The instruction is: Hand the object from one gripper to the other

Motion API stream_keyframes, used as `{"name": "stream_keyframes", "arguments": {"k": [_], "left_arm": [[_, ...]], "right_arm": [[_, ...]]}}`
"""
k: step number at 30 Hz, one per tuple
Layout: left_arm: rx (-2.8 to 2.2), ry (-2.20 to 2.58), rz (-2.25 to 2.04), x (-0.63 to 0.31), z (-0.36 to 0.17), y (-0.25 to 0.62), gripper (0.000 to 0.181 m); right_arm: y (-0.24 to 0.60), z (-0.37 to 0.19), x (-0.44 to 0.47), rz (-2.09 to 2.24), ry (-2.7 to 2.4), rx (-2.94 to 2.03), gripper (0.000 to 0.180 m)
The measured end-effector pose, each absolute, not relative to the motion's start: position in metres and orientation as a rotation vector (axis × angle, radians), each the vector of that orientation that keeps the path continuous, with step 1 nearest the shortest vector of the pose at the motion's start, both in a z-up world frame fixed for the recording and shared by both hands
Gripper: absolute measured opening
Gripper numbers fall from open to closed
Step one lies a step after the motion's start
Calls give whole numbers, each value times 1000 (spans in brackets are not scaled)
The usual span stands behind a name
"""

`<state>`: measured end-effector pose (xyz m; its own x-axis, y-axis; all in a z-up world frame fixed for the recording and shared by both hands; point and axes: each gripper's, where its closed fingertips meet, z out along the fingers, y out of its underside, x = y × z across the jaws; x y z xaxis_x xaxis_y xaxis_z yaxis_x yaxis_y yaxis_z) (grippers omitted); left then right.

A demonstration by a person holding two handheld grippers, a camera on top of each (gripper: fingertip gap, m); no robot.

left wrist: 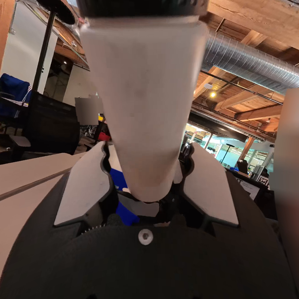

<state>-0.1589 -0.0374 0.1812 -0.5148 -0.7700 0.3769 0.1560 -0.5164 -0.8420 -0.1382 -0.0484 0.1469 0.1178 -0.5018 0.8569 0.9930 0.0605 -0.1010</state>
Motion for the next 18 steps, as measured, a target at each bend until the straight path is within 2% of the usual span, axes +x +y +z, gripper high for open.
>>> {"name": "stream_keyframes", "arguments": {"k": [4,11,18], "left_arm": [[-1009,996,-2041,-170,194,-17,108],[-957,825,-1811,-205,216,44,104],[-933,777,-1791,-219,224,55,101]], "right_arm": [[-55,157,-125,-1353,-734,-835,94],[-80,192,-83,-1373,-579,-833,94],[-108,217,-54,-1392,-456,-810,94]]}}
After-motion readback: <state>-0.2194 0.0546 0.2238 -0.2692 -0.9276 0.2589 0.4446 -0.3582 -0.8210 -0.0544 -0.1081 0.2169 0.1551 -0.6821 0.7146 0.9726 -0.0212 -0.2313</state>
